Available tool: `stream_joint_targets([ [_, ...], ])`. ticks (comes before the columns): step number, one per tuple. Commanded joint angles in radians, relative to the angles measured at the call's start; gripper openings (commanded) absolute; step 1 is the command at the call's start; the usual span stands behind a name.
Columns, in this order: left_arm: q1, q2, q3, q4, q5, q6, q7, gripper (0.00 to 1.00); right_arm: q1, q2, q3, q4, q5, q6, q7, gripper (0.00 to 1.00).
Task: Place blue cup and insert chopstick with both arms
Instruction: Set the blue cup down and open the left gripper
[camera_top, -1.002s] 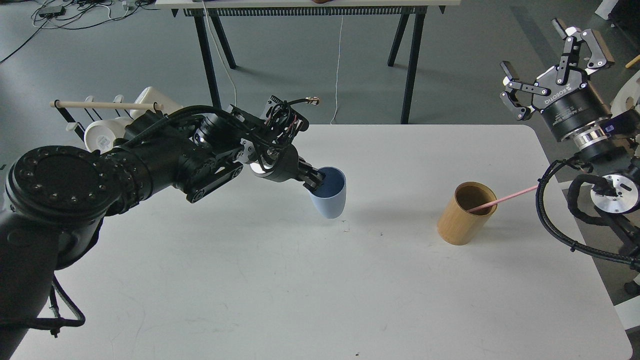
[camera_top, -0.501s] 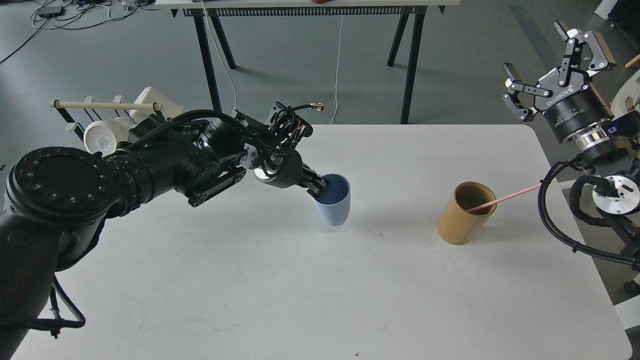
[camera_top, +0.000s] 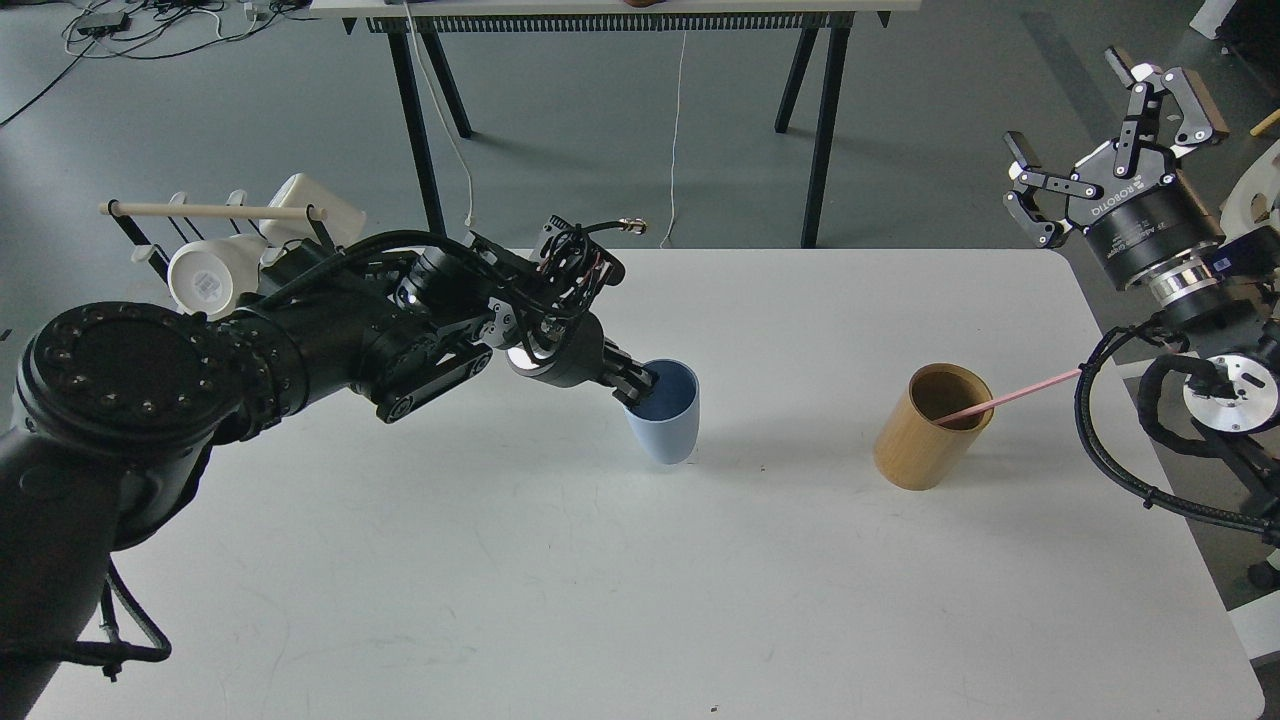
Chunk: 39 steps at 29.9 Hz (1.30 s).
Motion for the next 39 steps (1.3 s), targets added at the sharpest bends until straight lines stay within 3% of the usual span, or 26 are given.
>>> stream_joint_targets([
  [1,0.004,0.000,0.000,-0.001,0.000,0.000,0.000,0.09,0.000,0.001,0.001,0.000,0.000,0.000,0.000,0.98],
  [16,0.011,0.000,-0.003,0.000,0.000,-0.008,0.000,0.23,-0.005,0.001,0.001,0.000,0.000,0.000,0.000,0.98],
  [19,0.007,0.000,-0.008,-0.001,-0.012,-0.008,0.000,0.33,-0.005,0.001,0.001,0.000,0.000,0.000,0.000,0.98],
  [21,0.007,0.000,-0.020,-0.001,-0.020,-0.016,0.000,0.45,-0.005,0.001,-0.001,0.000,0.000,0.000,0.000,0.98],
  [26,0.017,0.000,-0.124,0.005,-0.080,-0.088,0.000,0.79,-0.005,-0.004,-0.002,-0.002,-0.003,0.000,0.000,0.98],
  [33,0.062,0.000,-0.300,0.002,-0.228,-0.103,0.000,0.91,0.016,-0.039,-0.004,0.018,-0.100,0.000,0.000,0.98],
  [39,0.123,0.049,-0.518,-0.076,-0.461,-0.109,0.000,0.91,0.084,-0.223,-0.077,0.110,-0.383,0.000,0.000,0.98],
])
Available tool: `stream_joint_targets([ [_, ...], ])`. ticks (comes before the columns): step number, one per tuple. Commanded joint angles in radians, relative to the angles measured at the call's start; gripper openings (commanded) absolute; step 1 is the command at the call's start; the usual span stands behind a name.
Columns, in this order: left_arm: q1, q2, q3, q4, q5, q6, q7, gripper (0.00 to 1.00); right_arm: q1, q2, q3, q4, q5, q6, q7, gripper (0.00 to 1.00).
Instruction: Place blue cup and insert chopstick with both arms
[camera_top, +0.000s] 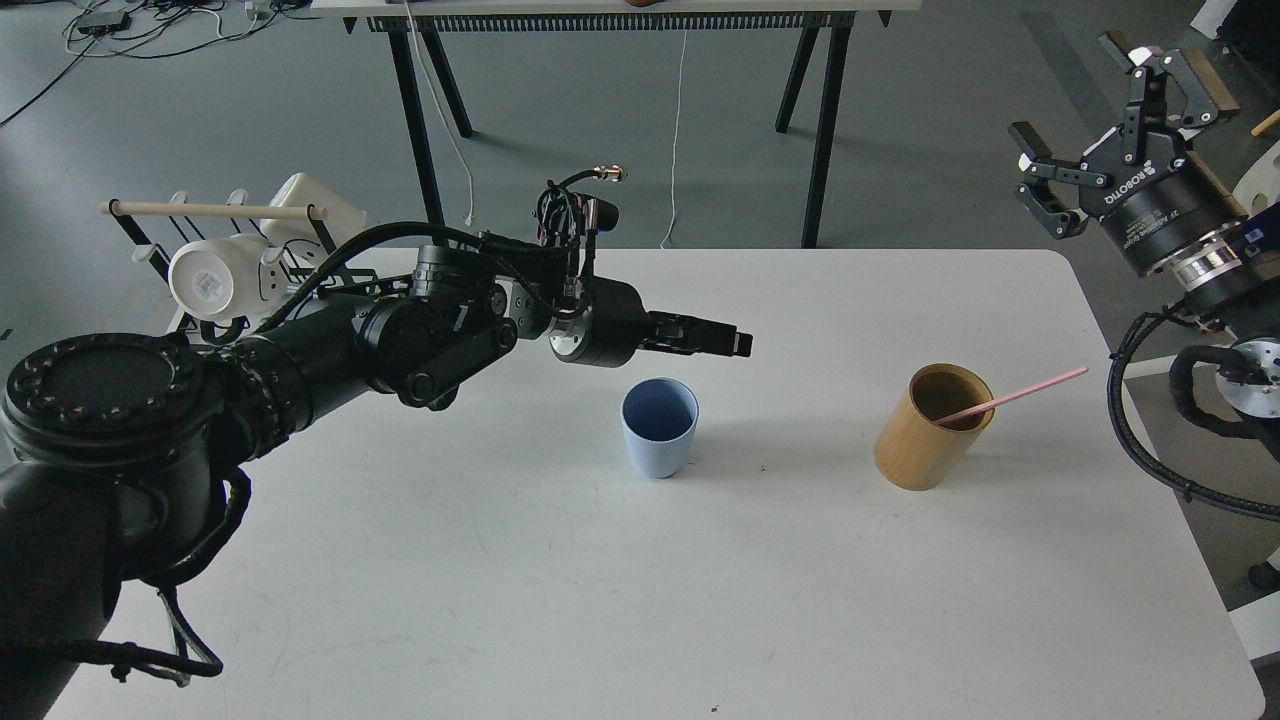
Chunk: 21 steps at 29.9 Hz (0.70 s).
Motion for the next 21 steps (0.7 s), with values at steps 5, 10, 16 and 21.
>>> stream_joint_targets([
  [5,0.127,0.190,-0.291,-0.274,-0.277,-0.011,0.000,0.91,0.018,-0.321,-0.074,0.207,-0.192,-0.097,0.000,0.98],
  [10,0.216,0.221,-0.446,-0.380,-0.337,-0.011,0.000,0.92,-0.042,-0.519,-0.124,0.322,-0.387,-0.382,0.000,0.98],
  [16,0.317,0.209,-0.627,-0.413,-0.458,-0.011,0.000,0.93,-0.062,-0.588,-0.279,0.374,-0.590,-0.793,0.000,0.97],
  [21,0.349,0.224,-0.670,-0.413,-0.603,-0.011,0.000,0.94,-0.064,-0.593,-0.455,0.472,-0.597,-0.977,0.000,0.97],
])
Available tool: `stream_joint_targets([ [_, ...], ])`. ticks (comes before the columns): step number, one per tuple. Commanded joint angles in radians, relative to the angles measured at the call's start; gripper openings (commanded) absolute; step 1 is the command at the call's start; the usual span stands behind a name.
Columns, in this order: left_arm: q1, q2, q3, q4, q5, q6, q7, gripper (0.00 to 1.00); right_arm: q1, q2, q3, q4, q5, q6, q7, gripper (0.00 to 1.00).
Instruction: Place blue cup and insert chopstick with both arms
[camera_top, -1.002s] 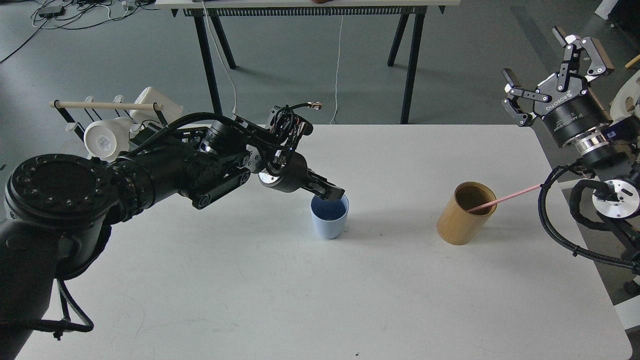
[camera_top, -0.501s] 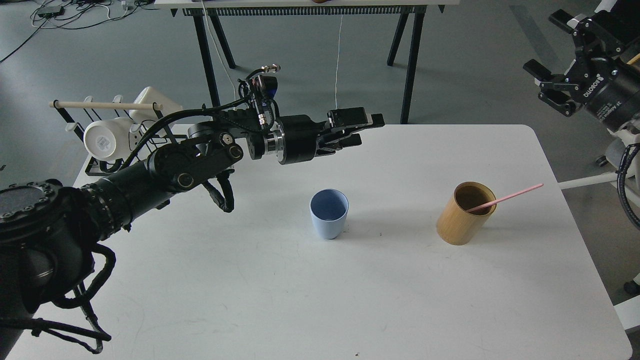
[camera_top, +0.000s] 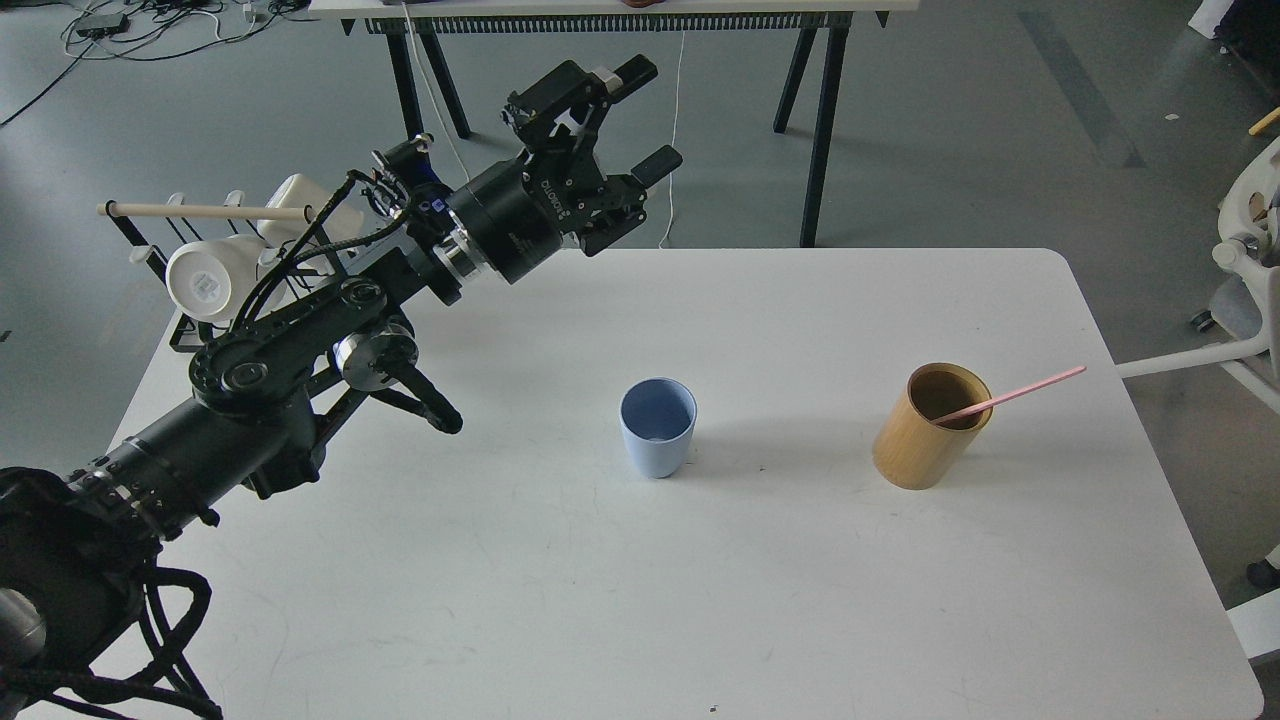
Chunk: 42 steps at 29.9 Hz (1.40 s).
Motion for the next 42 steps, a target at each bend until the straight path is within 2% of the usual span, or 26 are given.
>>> stream_joint_targets([
  [1,0.018,0.012,-0.014,-0.001,-0.069,0.000,0.000,0.94,-0.002,0.007,-0.127,0.059,-0.005,-0.067,0.000,0.97],
  [7,0.056,0.030,-0.014,0.001,-0.069,0.000,0.000,0.95,-0.021,0.060,-0.255,0.065,-0.002,-0.067,0.000,0.93],
  [17,0.070,0.020,-0.012,0.007,-0.069,0.000,0.000,0.95,-0.116,0.206,-0.263,0.059,-0.014,-0.067,0.000,0.89],
  [21,0.071,0.020,-0.011,0.013,-0.069,0.000,0.000,0.95,-0.133,0.252,-0.263,0.055,-0.014,-0.067,0.000,0.80],
  [26,0.090,0.020,-0.009,0.013,-0.069,0.000,0.000,0.96,-0.131,0.281,-0.252,0.053,-0.011,-0.067,0.000,0.61],
  [32,0.093,0.017,-0.006,0.018,-0.069,0.000,0.000,0.96,-0.131,0.292,-0.247,0.032,-0.009,-0.067,0.000,0.51],
  [36,0.093,0.015,-0.006,0.022,-0.072,0.000,0.000,0.96,-0.131,0.297,-0.250,0.021,-0.009,-0.067,0.000,0.50],
  [42,0.093,0.015,-0.006,0.024,-0.072,0.000,0.000,0.96,-0.133,0.300,-0.252,0.013,0.001,-0.067,0.000,0.38],
])
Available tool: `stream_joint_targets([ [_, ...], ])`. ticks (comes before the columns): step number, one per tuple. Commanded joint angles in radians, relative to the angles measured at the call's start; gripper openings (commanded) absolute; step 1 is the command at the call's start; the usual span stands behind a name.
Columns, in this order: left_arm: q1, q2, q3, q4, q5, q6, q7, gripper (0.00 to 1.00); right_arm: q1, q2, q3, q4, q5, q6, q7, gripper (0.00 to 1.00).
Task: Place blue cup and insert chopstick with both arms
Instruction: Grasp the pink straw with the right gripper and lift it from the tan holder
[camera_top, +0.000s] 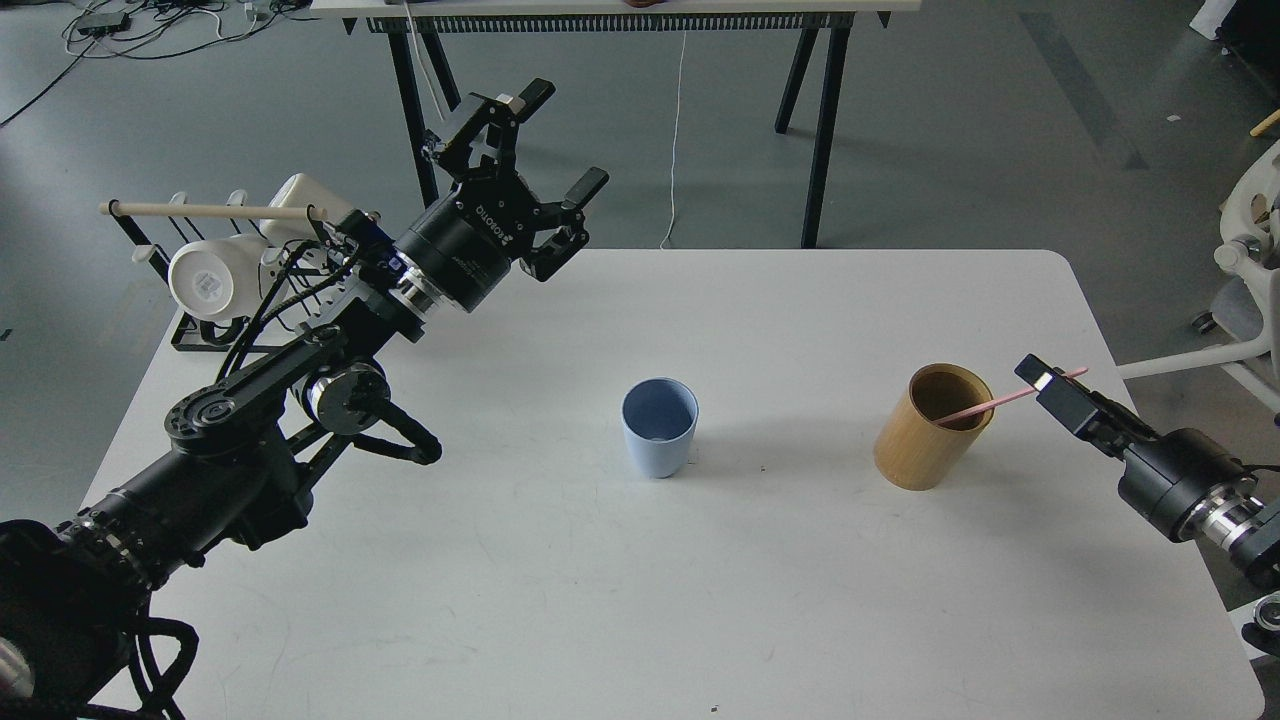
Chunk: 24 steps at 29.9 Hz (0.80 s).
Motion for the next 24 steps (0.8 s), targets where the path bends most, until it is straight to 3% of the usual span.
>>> stream_joint_targets([
  [1,0.002,0.000,0.000,0.000,0.000,0.000,0.000,0.96,-0.001,0.000,-0.005,-0.001,0.002,0.000,0.000,0.35],
  [4,0.006,0.000,0.000,0.000,0.000,0.000,0.000,0.96,-0.001,-0.002,-0.006,-0.001,0.002,0.000,0.000,0.21],
  [9,0.006,0.000,0.000,0.000,0.000,0.000,0.000,0.96,-0.001,-0.004,-0.003,-0.001,0.002,0.000,0.000,0.12],
  [19,0.020,-0.002,0.001,0.000,0.000,0.000,0.000,0.96,0.002,-0.028,0.007,0.008,0.003,0.000,0.000,0.02],
  [24,0.020,-0.005,0.000,0.000,0.001,0.000,0.000,0.97,0.003,-0.123,0.049,0.060,0.008,0.000,0.000,0.01],
])
